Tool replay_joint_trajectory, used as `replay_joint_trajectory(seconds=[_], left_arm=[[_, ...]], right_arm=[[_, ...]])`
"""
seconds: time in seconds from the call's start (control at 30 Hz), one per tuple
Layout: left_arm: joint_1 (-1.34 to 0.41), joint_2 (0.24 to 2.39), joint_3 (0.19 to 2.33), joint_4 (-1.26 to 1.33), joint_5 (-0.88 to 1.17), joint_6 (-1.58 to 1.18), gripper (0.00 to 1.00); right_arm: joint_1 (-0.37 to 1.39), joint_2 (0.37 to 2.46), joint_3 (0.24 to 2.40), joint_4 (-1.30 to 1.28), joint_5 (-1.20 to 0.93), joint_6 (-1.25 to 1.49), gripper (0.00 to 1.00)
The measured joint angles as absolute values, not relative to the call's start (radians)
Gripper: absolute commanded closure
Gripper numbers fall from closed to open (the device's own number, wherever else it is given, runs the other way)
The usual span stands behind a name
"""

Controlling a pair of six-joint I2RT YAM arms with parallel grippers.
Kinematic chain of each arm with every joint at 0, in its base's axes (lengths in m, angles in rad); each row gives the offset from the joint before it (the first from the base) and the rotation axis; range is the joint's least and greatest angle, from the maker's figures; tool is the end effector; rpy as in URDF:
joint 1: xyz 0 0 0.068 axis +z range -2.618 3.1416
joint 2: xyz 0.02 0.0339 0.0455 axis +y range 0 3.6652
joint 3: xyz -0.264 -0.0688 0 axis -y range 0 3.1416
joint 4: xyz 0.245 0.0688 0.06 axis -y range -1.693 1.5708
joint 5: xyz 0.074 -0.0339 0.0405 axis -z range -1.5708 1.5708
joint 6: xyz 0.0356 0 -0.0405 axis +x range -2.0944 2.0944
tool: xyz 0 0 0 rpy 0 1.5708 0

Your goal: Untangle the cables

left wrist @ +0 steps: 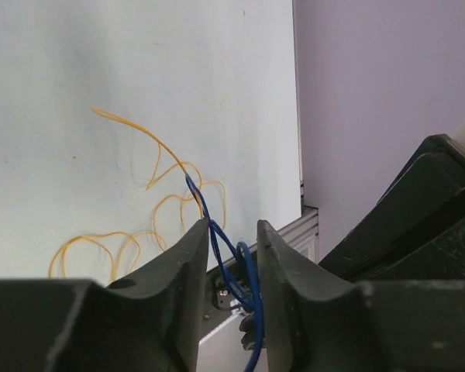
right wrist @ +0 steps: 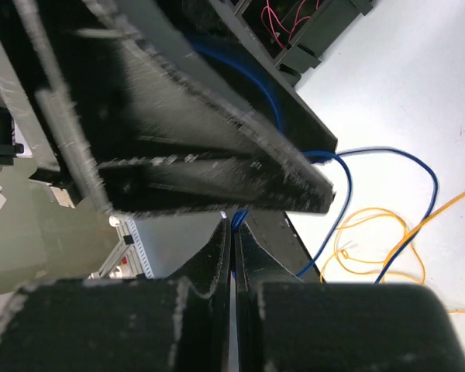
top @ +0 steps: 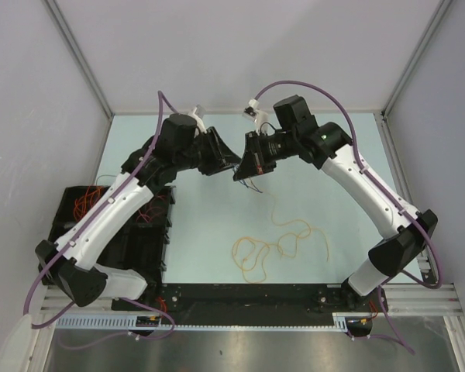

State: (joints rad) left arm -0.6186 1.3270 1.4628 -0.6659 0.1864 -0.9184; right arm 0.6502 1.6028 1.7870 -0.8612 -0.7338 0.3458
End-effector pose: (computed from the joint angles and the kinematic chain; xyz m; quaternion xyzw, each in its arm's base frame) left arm 0.2283 -0.1706 0.4072 -0.0833 0.8611 -0.4021 0.2998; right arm 0.2535 0.2227 0.4183 -0.2809 0.8085 0.4769 0.1999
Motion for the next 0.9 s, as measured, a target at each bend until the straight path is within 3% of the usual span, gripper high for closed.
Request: replay_joint_trajectory(seconds=[0.2, 0.3, 0.33, 0.37, 0.43, 0.53, 0.67, 0.9], left_arm=[[-0.628, 1.335, 1.463, -0.669, 0.194, -0.934, 1.0], [-0.63, 1.335, 1.463, -0.668, 0.201, -0.939, 1.0], [-0.63, 1.335, 1.463, -0.668, 0.205, -0.94, 0.99], [-0.63, 1.335, 1.463, -0.668, 0.208, -0.941, 1.0], [-0.63, 1.335, 1.463, -0.668, 0.213, -0.942, 1.0], [-0.63, 1.338, 1.468, -0.676, 0.214, -0.939, 1.0], [-0.614, 1.366, 1.551, -0.724, 0.221, -0.918, 1.0], [-0.56, 1.374, 1.63, -0.724, 0.287, -0.873, 1.0]], right_arm=[[0.653, 1.581, 1.757, -0.855, -0.722, 0.348, 1.0], [0.653, 1.568, 1.738, -0.846, -0.715, 0.352, 0.94], [0.654, 1.565, 1.731, -0.842, -0.715, 0.358, 0.71], [0.654, 1.562, 1.728, -0.842, -0.714, 0.365, 0.6], [0.653, 1.561, 1.728, -0.846, -0.71, 0.373, 0.45], [0.648, 1.561, 1.728, -0.864, -0.686, 0.384, 0.31], [0.6, 1.531, 1.706, -0.875, -0.633, 0.413, 0.27], [0.256, 1.347, 1.484, -0.813, -0.606, 0.572, 0.27]])
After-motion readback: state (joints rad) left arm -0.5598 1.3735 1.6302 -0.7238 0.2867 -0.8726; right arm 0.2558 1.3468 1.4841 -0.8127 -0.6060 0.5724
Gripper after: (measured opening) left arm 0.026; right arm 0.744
